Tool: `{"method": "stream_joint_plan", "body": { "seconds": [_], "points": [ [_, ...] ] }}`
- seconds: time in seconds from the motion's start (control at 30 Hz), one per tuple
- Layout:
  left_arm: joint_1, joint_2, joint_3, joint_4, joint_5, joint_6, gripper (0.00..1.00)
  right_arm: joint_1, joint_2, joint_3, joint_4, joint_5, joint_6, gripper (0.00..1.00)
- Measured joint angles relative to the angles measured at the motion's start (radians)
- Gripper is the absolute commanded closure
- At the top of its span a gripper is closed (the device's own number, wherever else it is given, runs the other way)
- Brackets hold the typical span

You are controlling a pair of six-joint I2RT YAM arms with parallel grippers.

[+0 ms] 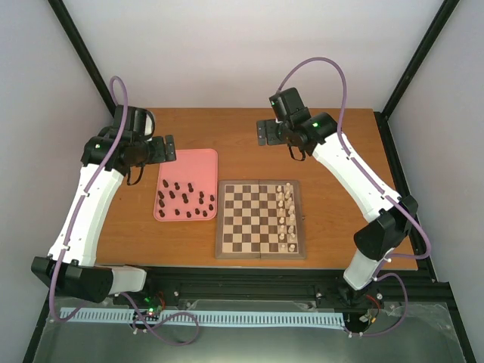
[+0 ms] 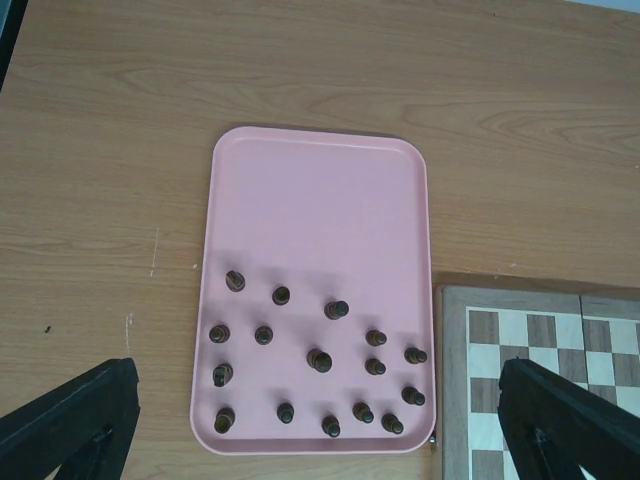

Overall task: Set up the chess pieces on the board
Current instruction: Pick up the chess piece from the storage box.

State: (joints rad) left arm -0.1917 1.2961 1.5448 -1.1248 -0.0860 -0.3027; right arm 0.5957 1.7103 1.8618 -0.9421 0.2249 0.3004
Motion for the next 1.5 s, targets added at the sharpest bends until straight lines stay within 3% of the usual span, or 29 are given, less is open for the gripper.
{"method": "stream_joint_plan", "body": {
  "seconds": [0.3,0.77,1.0,1.5],
  "points": [
    [0.000,0.000,0.014,0.000,0.005,0.006,0.00,0.000,0.012,0.014,-0.018,0.060,-0.030,0.00],
    [0.000,-0.056,-0.003,-0.021,0.036,-0.013,0.00,0.000,0.011,-0.004,0.040,-0.027,-0.077,0.00],
    [0.000,-0.078,-0.056,-0.034,0.032,-0.051,0.00,0.012,0.065,0.019,0.062,-0.095,-0.085,0.09],
    [0.000,-0.163,-0.065,-0.078,-0.060,-0.125,0.00,0.193,0.461,0.363,0.008,-0.220,-0.120,0.36]
  ]
}}
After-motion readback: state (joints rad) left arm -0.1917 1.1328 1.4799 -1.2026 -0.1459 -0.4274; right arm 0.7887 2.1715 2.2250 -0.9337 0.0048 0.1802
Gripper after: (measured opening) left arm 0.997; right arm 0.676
